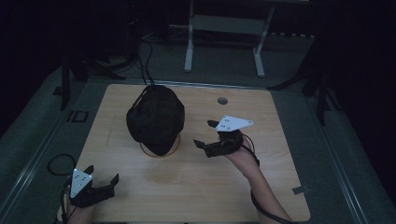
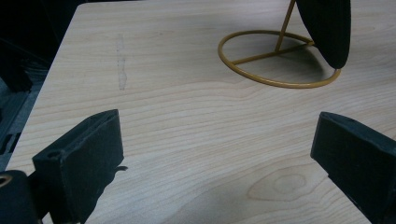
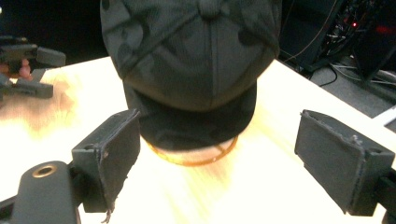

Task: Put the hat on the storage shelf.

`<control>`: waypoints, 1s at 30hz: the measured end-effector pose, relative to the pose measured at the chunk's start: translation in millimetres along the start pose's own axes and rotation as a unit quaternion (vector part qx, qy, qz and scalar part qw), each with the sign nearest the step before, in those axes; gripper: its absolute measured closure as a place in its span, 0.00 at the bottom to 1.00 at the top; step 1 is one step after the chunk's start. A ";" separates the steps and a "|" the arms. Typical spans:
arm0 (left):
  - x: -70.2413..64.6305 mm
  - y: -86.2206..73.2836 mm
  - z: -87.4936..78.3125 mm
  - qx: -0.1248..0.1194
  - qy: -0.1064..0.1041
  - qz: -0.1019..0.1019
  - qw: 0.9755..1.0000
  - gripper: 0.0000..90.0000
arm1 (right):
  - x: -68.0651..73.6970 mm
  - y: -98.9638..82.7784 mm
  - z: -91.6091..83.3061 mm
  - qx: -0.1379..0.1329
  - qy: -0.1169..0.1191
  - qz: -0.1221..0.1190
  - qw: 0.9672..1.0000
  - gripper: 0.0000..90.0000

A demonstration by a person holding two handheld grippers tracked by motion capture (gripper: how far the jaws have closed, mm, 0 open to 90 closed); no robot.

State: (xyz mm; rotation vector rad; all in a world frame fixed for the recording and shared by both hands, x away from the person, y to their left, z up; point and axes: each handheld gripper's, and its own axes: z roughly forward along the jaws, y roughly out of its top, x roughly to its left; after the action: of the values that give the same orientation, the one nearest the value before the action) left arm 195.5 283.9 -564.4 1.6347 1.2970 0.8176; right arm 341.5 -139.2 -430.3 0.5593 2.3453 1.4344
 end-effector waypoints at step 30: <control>-0.2 -0.4 0.6 0.003 0.003 0.000 1.000 0.03 | 10.0 -114.1 -12.0 0.045 0.013 0.023 0.999 0.17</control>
State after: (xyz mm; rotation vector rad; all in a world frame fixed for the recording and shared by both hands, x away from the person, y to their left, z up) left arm 195.8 283.6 -565.0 1.6386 1.3044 0.8194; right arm 309.4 -190.8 -528.1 0.6267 2.4420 1.3683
